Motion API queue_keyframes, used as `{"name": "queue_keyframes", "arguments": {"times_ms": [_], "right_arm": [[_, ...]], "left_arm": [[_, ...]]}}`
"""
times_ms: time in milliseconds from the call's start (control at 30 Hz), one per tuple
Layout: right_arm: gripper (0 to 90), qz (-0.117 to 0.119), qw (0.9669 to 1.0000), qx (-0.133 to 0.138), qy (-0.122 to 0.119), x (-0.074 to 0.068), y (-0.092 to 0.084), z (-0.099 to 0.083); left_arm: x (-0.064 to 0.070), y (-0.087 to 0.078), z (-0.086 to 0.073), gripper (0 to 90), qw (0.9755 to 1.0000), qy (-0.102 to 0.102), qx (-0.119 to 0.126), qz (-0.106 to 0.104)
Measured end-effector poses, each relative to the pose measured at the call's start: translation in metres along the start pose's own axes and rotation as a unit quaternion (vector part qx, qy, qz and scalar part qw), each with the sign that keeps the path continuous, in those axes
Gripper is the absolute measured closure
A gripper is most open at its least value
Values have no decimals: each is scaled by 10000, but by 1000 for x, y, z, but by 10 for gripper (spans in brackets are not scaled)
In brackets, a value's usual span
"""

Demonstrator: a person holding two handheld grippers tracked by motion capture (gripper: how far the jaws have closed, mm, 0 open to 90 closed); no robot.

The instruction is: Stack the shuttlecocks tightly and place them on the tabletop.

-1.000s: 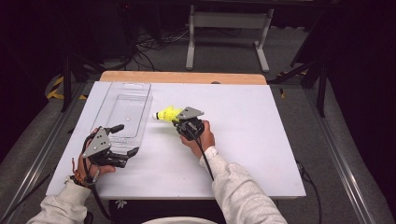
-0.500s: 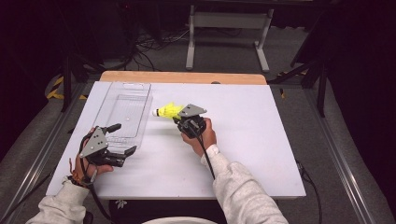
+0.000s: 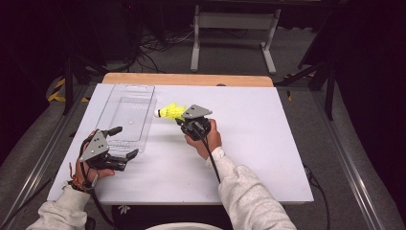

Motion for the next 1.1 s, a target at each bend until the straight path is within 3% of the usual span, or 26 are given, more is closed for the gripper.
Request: {"name": "queue_keyframes", "arguments": {"times_ms": [567,867,1100], "right_arm": [[872,185,9998,110,-42,-13,0,9],[872,303,9993,218,-60,-22,3,19],[872,434,9988,227,-94,-31,8,24]], "left_arm": [[-2,-2,-1,63,10000,8,5,66],[-3,2,-2,60,10000,-44,21,-57],[-3,-1,-2,60,10000,-1,9,-21]]}}
Point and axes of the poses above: each handheld gripper's, and its own axes: y roughly forward along the jaws, z roughly out of its top, x roughly to its right, the point moved 7 cm from there along y, roughly forward along the jaws, and after that the axes turned 3 degrees about x, right-handed, at the moved point
